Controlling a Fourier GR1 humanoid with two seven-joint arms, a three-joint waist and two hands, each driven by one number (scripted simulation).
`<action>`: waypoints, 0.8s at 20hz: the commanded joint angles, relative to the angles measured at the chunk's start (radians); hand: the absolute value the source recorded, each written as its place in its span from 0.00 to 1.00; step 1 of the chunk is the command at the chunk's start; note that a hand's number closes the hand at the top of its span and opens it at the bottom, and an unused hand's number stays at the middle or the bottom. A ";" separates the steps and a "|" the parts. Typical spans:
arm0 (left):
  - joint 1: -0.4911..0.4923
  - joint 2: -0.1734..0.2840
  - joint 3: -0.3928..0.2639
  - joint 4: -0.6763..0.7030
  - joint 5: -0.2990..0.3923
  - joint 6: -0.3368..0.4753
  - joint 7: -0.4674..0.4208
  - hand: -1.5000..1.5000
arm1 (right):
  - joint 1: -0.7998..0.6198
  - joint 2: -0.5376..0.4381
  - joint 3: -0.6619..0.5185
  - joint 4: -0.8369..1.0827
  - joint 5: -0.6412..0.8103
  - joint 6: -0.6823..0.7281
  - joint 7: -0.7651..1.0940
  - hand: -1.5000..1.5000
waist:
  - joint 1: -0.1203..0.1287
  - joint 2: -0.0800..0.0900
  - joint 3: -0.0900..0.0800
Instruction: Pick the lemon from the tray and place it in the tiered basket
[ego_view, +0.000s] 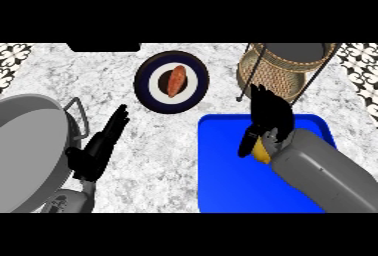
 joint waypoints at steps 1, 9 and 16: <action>-0.015 -0.011 0.000 -0.002 -0.012 0.016 0.012 0.50 | 0.015 0.024 -0.007 0.014 0.005 0.062 0.260 0.00 | 0.001 0.001 0.000; 0.000 0.001 0.009 0.021 -0.017 -0.034 -0.011 0.50 | 0.152 0.048 -0.066 -0.014 0.077 0.007 0.167 0.00 | 0.007 0.005 0.002; 0.014 -0.031 0.009 -0.002 -0.020 -0.015 -0.004 0.50 | 0.244 0.081 -0.087 0.039 0.167 -0.027 0.142 0.00 | 0.008 0.005 0.002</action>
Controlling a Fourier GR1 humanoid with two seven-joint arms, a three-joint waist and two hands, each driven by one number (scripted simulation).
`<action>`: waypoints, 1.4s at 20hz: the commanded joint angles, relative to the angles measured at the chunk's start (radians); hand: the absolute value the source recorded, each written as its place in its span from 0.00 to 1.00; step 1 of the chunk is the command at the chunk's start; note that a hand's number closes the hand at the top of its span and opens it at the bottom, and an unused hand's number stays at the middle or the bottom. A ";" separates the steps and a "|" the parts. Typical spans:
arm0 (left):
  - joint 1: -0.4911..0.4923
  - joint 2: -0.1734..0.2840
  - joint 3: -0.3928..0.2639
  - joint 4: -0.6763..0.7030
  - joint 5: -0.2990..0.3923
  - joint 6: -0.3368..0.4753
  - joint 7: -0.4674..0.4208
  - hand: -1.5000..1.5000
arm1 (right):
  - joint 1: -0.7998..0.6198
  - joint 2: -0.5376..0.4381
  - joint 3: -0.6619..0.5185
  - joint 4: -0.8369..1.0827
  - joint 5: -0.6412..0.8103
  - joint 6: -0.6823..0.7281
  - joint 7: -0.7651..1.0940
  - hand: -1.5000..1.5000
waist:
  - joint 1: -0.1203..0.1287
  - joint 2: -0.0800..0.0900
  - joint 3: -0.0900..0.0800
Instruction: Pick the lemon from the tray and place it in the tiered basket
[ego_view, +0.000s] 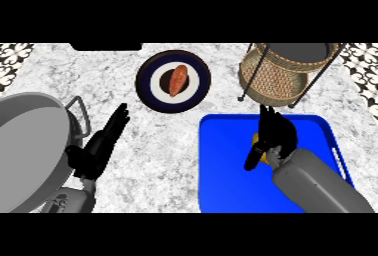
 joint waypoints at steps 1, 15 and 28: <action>0.000 0.006 0.021 0.042 0.006 -0.027 -0.036 0.50 | 0.029 0.019 -0.046 0.045 0.033 -0.010 0.137 0.00 | 0.001 0.002 0.000; -0.024 -0.050 0.019 -0.020 -0.048 0.002 0.036 0.50 | 0.152 0.125 -0.154 0.079 0.173 0.013 0.003 0.00 | 0.004 0.002 0.001; 0.021 -0.081 0.058 -0.031 -0.090 -0.035 0.009 0.50 | 0.148 0.264 -0.248 0.205 0.409 -0.121 -0.260 1.00 | 0.008 0.002 0.001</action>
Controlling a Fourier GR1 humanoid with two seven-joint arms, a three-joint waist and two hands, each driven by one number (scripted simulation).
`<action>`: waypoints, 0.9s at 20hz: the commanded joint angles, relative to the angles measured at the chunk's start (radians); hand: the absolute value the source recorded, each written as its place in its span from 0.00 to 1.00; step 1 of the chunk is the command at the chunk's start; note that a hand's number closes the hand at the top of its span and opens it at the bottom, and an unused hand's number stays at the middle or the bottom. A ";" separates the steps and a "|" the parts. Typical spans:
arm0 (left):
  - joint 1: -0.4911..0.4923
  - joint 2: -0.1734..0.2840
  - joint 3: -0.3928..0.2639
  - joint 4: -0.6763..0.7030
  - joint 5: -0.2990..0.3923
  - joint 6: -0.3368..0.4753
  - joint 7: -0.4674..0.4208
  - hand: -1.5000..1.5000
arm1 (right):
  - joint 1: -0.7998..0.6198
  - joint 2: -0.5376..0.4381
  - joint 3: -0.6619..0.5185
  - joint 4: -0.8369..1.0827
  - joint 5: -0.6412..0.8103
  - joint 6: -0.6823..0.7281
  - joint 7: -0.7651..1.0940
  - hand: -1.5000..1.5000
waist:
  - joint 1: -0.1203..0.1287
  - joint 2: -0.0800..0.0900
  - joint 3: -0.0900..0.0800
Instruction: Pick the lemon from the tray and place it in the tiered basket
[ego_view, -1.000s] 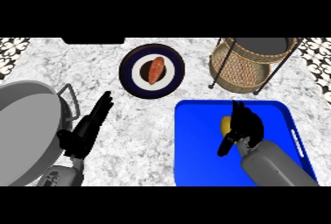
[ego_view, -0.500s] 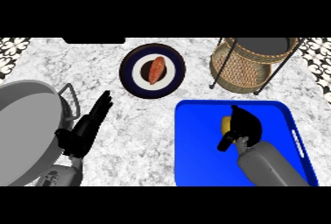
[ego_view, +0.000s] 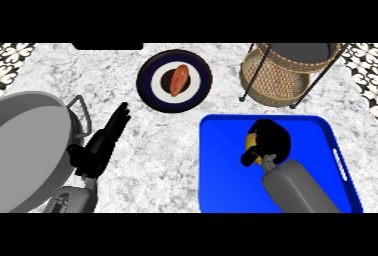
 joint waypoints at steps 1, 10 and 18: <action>0.040 -0.009 0.013 0.011 -0.028 -0.011 -0.056 0.50 | -0.029 0.009 -0.072 0.061 0.040 0.007 -0.081 1.00 | 0.001 0.001 0.001; 0.017 -0.014 0.038 -0.041 -0.010 0.011 0.027 0.50 | 0.107 -0.411 -0.221 -0.070 -0.075 0.090 -0.476 1.00 | -0.041 0.002 0.004; 0.044 -0.009 0.030 -0.030 -0.018 -0.004 -0.006 0.50 | 0.099 -0.630 -0.552 0.099 -0.415 0.128 -1.030 1.00 | -0.033 0.005 0.007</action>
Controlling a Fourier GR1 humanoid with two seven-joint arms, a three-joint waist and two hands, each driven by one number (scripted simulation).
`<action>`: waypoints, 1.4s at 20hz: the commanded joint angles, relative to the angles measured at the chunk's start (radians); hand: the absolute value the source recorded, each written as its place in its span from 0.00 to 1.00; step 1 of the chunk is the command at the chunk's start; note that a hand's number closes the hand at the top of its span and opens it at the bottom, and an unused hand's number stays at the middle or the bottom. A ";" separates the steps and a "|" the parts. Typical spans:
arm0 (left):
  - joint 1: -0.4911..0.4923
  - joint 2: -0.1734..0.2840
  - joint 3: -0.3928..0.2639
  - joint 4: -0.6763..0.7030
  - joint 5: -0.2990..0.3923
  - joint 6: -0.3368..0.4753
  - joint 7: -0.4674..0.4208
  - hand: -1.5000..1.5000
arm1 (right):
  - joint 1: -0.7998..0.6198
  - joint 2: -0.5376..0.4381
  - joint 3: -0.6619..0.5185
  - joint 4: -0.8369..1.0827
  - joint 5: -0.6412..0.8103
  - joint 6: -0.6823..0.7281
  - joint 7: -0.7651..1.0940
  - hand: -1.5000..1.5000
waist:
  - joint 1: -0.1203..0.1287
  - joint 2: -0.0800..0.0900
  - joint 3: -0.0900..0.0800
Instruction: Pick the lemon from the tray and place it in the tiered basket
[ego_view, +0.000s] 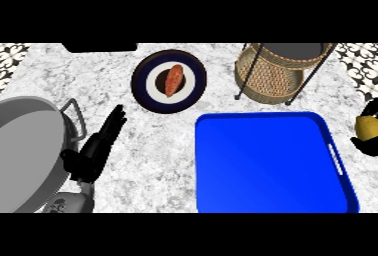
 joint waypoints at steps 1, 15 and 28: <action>0.006 0.006 0.002 -0.012 0.013 -0.017 0.006 0.50 | -0.015 -0.078 -0.187 0.073 -0.234 0.078 -0.270 1.00 | 0.004 -0.004 0.001; -0.038 -0.028 -0.024 0.028 -0.030 -0.019 -0.006 0.50 | -0.490 -0.162 -0.253 0.324 -0.306 0.280 -0.273 1.00 | 0.058 0.001 -0.006; -0.078 -0.034 -0.005 0.052 -0.037 -0.026 0.017 0.50 | -0.870 0.026 -0.140 0.551 -0.184 0.246 -0.093 1.00 | 0.063 0.005 -0.006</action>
